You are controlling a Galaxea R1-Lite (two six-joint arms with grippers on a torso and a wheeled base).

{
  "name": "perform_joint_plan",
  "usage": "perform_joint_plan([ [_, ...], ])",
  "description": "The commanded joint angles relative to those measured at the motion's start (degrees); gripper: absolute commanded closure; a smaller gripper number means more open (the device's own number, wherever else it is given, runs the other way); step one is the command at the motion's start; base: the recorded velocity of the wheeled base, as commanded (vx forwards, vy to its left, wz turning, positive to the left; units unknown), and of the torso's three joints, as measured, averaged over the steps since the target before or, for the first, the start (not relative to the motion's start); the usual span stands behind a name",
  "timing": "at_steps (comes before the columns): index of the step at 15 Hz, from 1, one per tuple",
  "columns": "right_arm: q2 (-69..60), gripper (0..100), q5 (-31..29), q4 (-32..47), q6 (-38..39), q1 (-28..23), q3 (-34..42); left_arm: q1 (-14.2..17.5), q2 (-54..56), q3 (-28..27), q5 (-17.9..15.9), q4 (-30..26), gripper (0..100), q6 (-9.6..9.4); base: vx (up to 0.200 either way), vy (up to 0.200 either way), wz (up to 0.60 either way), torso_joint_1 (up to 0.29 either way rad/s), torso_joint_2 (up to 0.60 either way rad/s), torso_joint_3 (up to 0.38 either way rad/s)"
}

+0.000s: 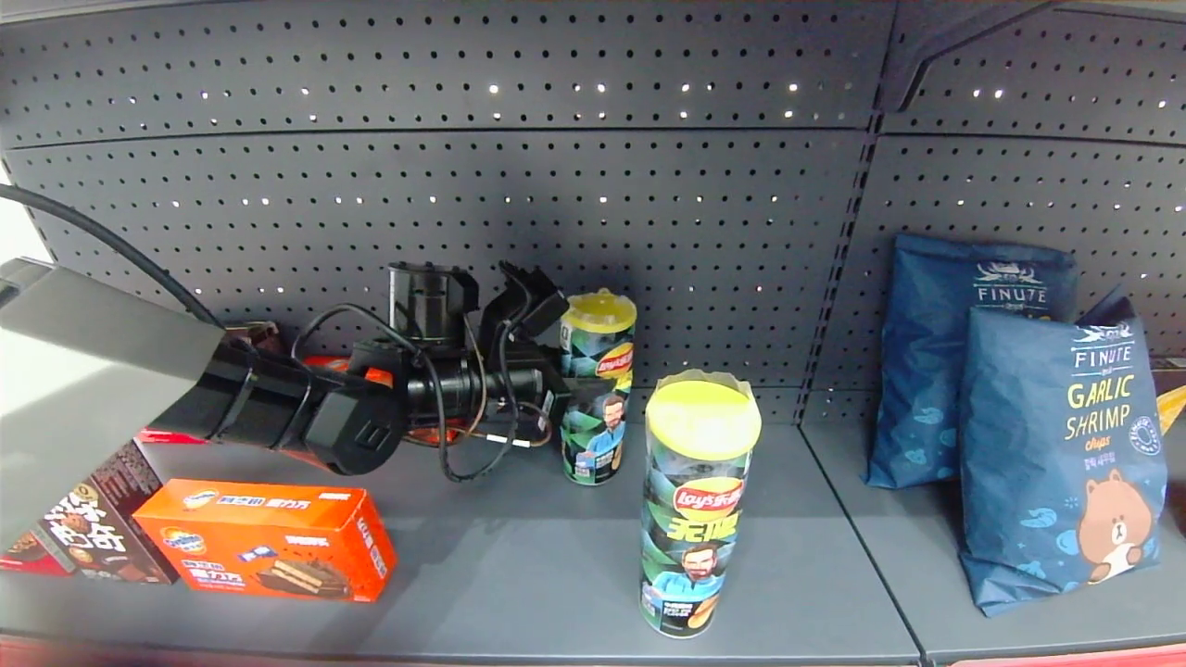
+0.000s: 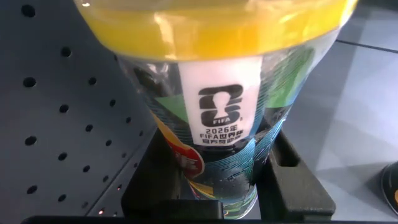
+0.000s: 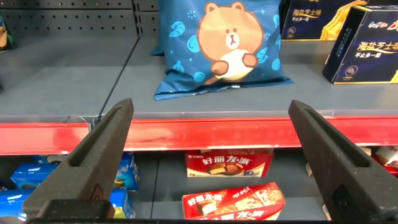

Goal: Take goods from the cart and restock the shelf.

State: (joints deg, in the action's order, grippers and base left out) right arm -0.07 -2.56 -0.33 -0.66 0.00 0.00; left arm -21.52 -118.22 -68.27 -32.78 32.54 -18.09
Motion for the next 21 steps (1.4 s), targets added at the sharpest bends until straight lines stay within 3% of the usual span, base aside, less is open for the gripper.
perform_joint_plan([
  [1, 0.07, 0, 0.01, -0.02, -0.04, 0.00, 0.00, -0.37, 0.10, -0.29, 0.09, -0.02, 100, -0.01, 0.000, 0.000, 0.00, 0.000, 0.00, 0.000],
  [7, 0.07, 0, 0.01, -0.02, -0.04, 0.00, 0.00, -0.98, 0.10, -2.05, 0.17, -0.19, 100, 0.78, 0.000, 0.000, 0.00, 0.000, 0.00, 0.000],
  [9, 0.07, 0, 0.01, -0.02, -0.04, 0.00, 0.00, -2.30, -0.25, -2.84, 0.26, -0.19, 100, 2.45, 0.000, 0.000, 0.00, 0.000, 0.00, 0.000],
  [21, 0.07, 0, 0.01, -0.02, -0.04, 0.00, 0.00, -3.36, -2.27, -2.05, 0.70, 1.74, 100, 2.36, 0.000, 0.000, 0.00, 0.000, 0.00, 0.000],
])
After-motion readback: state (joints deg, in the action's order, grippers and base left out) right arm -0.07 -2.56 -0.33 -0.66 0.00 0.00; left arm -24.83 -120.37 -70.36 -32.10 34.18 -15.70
